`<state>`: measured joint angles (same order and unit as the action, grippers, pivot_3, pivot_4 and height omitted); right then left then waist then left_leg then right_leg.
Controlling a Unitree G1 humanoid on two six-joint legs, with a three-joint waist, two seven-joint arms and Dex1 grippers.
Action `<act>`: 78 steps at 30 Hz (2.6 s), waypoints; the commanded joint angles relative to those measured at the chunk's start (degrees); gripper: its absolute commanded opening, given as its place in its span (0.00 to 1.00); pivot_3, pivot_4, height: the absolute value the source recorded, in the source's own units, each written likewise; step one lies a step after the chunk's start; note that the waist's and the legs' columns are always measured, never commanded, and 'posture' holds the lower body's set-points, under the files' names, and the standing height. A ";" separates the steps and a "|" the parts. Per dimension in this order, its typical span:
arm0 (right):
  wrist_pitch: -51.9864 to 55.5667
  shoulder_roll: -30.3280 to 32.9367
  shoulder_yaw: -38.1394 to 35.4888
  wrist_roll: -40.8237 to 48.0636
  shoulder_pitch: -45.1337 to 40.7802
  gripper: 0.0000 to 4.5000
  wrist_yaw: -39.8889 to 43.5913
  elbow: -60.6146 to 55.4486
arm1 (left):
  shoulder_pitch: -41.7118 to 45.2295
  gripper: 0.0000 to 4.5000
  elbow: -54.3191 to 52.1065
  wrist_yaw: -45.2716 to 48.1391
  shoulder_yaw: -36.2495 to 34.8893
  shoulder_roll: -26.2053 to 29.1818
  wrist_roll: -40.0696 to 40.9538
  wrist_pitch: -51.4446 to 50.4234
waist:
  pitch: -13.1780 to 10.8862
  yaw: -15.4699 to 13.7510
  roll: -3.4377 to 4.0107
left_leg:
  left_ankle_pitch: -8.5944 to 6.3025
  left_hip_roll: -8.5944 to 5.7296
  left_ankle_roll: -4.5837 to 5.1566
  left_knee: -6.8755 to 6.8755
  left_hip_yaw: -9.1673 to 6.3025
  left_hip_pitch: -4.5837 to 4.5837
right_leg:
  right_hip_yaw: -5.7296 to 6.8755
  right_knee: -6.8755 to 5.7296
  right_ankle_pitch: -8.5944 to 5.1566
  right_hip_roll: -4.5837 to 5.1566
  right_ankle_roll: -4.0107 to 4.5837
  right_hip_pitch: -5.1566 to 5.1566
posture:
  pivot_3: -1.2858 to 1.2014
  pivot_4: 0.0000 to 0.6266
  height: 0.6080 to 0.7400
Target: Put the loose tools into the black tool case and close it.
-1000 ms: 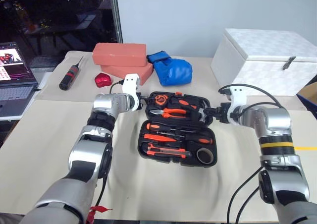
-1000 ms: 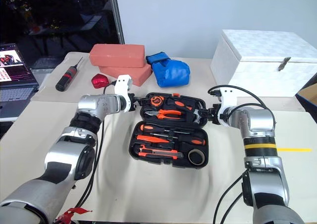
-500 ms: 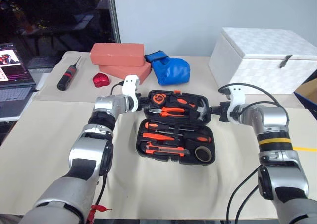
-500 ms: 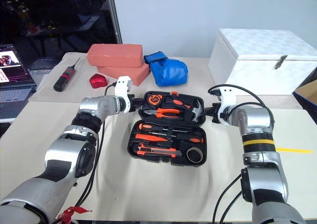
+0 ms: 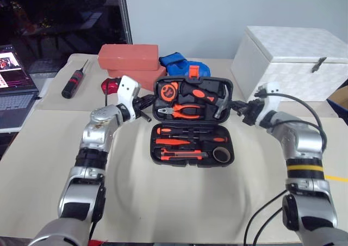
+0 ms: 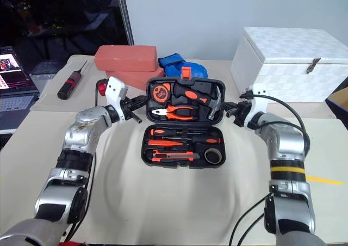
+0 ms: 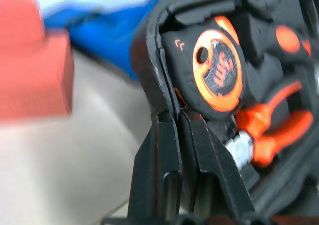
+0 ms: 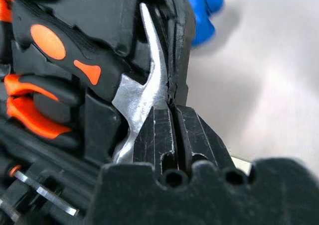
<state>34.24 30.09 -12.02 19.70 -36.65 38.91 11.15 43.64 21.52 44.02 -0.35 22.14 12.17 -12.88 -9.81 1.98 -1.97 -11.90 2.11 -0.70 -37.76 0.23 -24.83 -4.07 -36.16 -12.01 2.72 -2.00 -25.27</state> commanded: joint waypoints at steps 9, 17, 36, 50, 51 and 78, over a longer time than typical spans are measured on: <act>-6.51 15.22 -5.09 -0.78 31.06 0.29 9.51 -31.63 | -15.94 0.69 -28.51 22.46 -1.97 23.10 19.44 -30.19 | 0.01 -0.72 0.02 | -0.02 0.02 0.03 -0.11 0.03 0.32 | -0.01 0.03 -0.08 -0.03 -0.05 0.18 | 0.52 0.24 1.00; 4.29 23.63 -22.50 9.82 54.89 0.00 22.06 -45.69 | -25.77 0.94 -26.03 43.65 -7.11 46.92 27.57 -37.20 | -0.13 -0.18 0.03 | 0.01 0.22 -0.01 -0.10 0.13 1.66 | 0.02 -0.59 -1.13 -0.13 0.48 1.04 | 0.52 0.24 1.00; 13.34 7.93 17.76 -3.11 22.83 0.00 -7.67 -35.13 | -15.77 0.01 -39.09 35.43 0.89 33.69 27.95 -32.88 | -0.34 0.45 -0.60 | 0.46 0.53 0.10 0.00 0.43 1.16 | -0.07 -0.03 -0.36 -0.33 0.40 0.63 | 0.52 0.24 1.00; -2.55 0.43 17.23 -6.89 5.33 0.13 -2.03 -9.61 | -13.99 0.00 -41.49 17.39 1.95 22.95 25.73 -32.06 | -0.39 0.26 -0.56 | 0.53 0.58 0.16 -0.07 0.31 0.60 | -0.10 -0.10 0.04 -0.53 0.13 0.12 | 0.52 0.24 1.00; -0.17 1.31 15.38 -4.67 8.00 0.17 -1.15 -13.89 | -13.50 0.00 -40.81 15.94 3.00 21.78 23.82 -30.73 | -0.39 0.03 -0.56 | 0.53 0.56 0.16 -0.07 0.25 0.51 | -0.06 -0.09 0.05 -0.52 0.14 0.12 | 0.52 0.24 1.00; -3.01 -9.20 17.58 -6.48 12.20 0.95 -7.50 -14.83 | -7.57 0.67 -20.59 16.63 15.94 11.85 5.79 -20.57 | -0.37 0.58 -0.52 | 0.87 0.49 0.16 -0.08 0.14 0.98 | -0.10 -0.09 0.38 -0.56 0.15 0.53 | 0.52 0.24 1.00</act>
<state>33.34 20.98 6.14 13.54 -22.74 31.28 -3.86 37.32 1.19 60.71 15.07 33.96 18.97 -32.73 -10.18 2.56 -2.48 -11.03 2.60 -0.54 -37.85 0.37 -23.84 -4.17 -36.26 -11.63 2.15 -1.85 -24.75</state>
